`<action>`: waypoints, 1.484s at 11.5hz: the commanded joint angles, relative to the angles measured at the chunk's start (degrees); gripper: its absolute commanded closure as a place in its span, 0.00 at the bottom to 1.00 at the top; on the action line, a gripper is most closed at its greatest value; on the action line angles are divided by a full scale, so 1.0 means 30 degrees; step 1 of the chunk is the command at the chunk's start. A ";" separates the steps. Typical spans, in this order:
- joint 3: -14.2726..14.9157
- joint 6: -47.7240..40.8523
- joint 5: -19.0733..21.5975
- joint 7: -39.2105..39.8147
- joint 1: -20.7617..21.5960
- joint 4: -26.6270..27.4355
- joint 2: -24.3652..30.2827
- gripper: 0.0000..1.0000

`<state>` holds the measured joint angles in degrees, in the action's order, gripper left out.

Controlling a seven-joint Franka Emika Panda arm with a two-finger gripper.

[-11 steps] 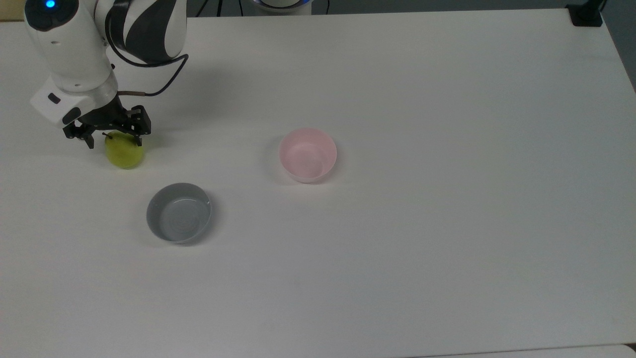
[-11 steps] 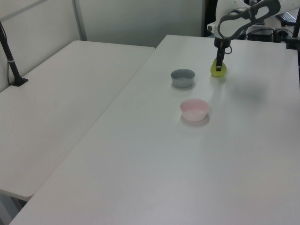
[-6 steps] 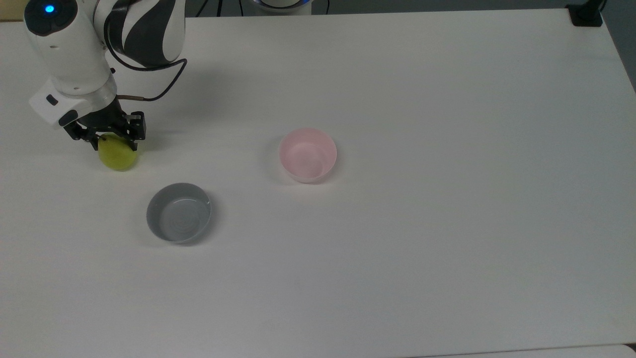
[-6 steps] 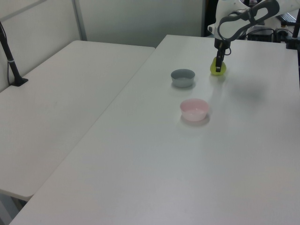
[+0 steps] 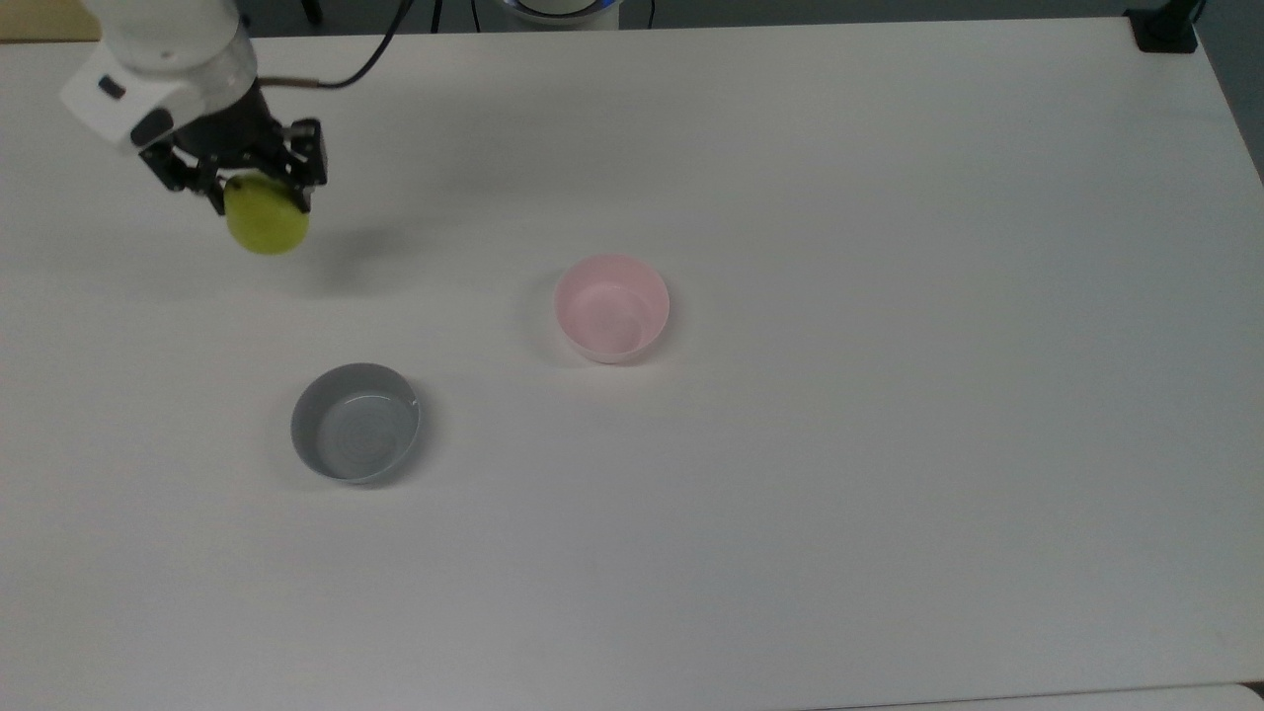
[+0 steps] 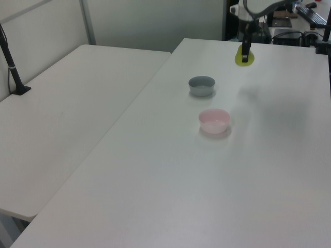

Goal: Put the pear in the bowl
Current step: 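Lift the pear and carry it over the pink bowl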

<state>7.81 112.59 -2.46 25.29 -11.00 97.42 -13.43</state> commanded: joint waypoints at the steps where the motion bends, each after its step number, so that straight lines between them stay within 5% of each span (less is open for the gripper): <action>1: 0.0121 -0.1869 0.0265 -0.2265 0.2337 0.0515 0.2215 1.00; 5: 0.0092 -0.4159 0.0294 -0.6077 0.5504 -0.1212 0.2689 1.00; 8: -0.0668 -0.3753 0.0265 -0.7985 0.6446 -0.0806 0.2689 1.00; 13: -0.0729 -0.0038 0.0236 -0.8924 0.7854 0.1712 0.1815 1.00; 17: -0.0699 0.2573 0.0148 -1.0185 0.8645 0.1803 -0.0586 1.00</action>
<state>5.31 116.33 -2.30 -2.99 13.61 102.29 -12.28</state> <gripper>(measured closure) 0.282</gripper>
